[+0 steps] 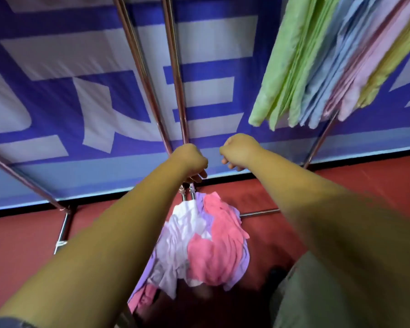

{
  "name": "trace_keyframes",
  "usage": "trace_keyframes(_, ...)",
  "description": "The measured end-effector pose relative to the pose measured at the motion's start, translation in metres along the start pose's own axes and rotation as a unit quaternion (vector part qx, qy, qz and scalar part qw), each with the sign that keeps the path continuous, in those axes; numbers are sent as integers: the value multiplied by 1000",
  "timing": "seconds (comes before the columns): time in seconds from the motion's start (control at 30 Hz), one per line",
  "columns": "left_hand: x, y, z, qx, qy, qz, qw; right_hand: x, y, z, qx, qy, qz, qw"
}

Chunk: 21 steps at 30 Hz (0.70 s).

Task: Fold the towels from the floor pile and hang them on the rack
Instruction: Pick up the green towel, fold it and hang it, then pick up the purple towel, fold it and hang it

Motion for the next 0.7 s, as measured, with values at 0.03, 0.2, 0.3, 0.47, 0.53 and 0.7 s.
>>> trace_keyframes(0.03, 7, -13, 20, -15, 7, 8, 1000, 22, -7, -7, 2, 1, 17, 1000)
trace_keyframes(0.2, 52, -71, 121, -78, 36, 27, 996, 141, -17, -64, 62, -58, 74, 994)
trace_keyframes(0.3, 88, -99, 174, -121, 10, 66, 990, 202, -6, -107, 122, -101, 91, 983)
trace_keyframes(0.47, 144, -149, 247, -189, -18, 69, 979, 275, 12, -182, 205, -86, 151, 963)
trace_keyframes(0.53, 167, -163, 270, -196, -69, 72, 976, 295, 13, -195, 209, -38, 182, 960)
trace_keyframes(0.7, 216, -170, 319, -226, -150, 95, 958, 353, 3, -207, 192, -45, 211, 957)
Point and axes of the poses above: each hand's wrist, its own y-axis away from the middle knuckle, its own x-axis out of the palm, z = x × y, the point moved 6 cm from there along -y, towards the middle knuckle, and after that the axes turned 15 degrees about -x, right-handed, at the moved point
